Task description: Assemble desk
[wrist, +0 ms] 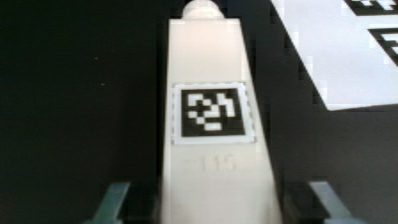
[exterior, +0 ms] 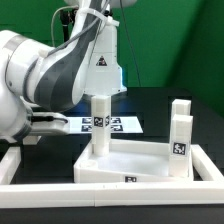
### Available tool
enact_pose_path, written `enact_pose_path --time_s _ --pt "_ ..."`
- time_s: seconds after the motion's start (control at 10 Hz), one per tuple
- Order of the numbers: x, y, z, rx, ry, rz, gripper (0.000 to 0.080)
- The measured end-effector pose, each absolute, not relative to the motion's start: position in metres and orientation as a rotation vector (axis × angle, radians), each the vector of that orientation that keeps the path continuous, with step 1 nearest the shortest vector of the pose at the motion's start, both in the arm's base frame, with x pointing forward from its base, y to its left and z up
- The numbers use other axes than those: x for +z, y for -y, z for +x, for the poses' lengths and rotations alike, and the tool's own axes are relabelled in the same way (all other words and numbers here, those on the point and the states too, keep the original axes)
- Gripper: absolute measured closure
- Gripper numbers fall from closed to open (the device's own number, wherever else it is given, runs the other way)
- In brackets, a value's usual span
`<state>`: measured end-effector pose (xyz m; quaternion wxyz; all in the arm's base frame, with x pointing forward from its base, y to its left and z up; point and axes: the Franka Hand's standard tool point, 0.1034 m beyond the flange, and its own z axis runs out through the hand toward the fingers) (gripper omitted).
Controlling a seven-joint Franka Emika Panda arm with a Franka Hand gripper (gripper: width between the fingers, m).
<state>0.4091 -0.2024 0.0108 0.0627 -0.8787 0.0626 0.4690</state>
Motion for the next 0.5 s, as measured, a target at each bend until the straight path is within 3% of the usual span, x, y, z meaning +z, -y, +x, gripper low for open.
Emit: enact_pose_path --time_s 0.1,0.2,0.5 --pt "0.012 0.203 0.41 1.415 -0.19 -2.657 0.0511" --pt "0.026 0.205 0.416 1.392 -0.174 -2.664 0.0511" --pt "0.094 0.201 0.438 1.255 -0.186 -2.696 0.0509"
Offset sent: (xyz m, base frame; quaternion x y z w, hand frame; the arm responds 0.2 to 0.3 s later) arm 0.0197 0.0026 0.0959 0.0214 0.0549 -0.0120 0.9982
